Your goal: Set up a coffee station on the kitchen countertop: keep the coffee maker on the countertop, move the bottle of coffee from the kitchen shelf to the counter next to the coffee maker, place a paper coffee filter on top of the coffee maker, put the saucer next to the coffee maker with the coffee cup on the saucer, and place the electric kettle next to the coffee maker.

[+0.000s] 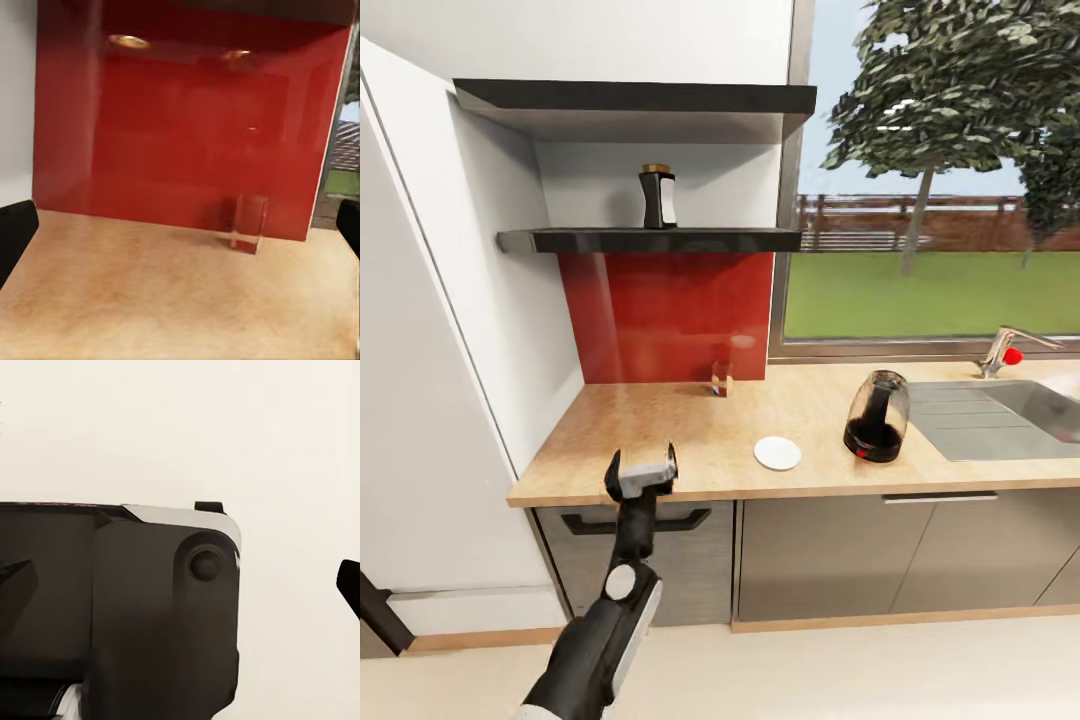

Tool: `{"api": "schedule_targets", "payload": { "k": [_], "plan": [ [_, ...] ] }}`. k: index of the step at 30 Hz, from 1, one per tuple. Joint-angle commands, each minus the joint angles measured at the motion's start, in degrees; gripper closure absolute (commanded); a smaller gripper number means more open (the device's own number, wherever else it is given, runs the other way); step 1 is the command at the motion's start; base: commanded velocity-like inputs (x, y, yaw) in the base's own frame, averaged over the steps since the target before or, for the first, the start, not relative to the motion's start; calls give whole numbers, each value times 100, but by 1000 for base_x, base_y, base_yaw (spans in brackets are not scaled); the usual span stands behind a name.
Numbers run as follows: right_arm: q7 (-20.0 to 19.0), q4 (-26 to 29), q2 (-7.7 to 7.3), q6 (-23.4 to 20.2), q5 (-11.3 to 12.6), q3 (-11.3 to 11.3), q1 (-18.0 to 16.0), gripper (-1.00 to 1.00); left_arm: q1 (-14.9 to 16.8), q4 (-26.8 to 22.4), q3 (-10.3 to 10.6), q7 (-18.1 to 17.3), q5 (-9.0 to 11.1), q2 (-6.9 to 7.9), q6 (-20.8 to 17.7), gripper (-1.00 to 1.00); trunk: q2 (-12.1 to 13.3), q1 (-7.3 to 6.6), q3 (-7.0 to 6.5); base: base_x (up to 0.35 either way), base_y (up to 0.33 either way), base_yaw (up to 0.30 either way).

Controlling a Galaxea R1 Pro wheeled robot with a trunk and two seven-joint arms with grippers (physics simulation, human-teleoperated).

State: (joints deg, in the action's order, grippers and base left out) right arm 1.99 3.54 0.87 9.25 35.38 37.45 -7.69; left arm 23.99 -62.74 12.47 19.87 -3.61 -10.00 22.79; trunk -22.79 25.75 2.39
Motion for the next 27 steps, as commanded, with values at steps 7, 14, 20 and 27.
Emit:
{"api": "schedule_targets", "payload": {
  "k": [7, 14, 20, 27],
  "plan": [
    [21, -2, -5, 24, 57, 43, -3, -100, 3108, -678, 221, 206, 1231, 0, -3723, -100, -12, 3, 15, 0, 0, 0],
    [21, -2, -8, 24, 57, 43, -5, -100, 4773, -146, 198, 434, 1682, 0, -4566, -100, -12, 3, 15, 0, 0, 0],
    [21, -2, -8, 24, 57, 43, -5, -100, 6491, 1037, 182, 925, 2358, 0, -5108, -100, -12, 3, 15, 0, 0, 0],
    [21, -2, 2, 17, 41, 55, -3, -100, 8271, 3472, 173, 916, 2585, 0, -5190, -100, -12, 3, 15, 0, 0, 0]
  ]
}}
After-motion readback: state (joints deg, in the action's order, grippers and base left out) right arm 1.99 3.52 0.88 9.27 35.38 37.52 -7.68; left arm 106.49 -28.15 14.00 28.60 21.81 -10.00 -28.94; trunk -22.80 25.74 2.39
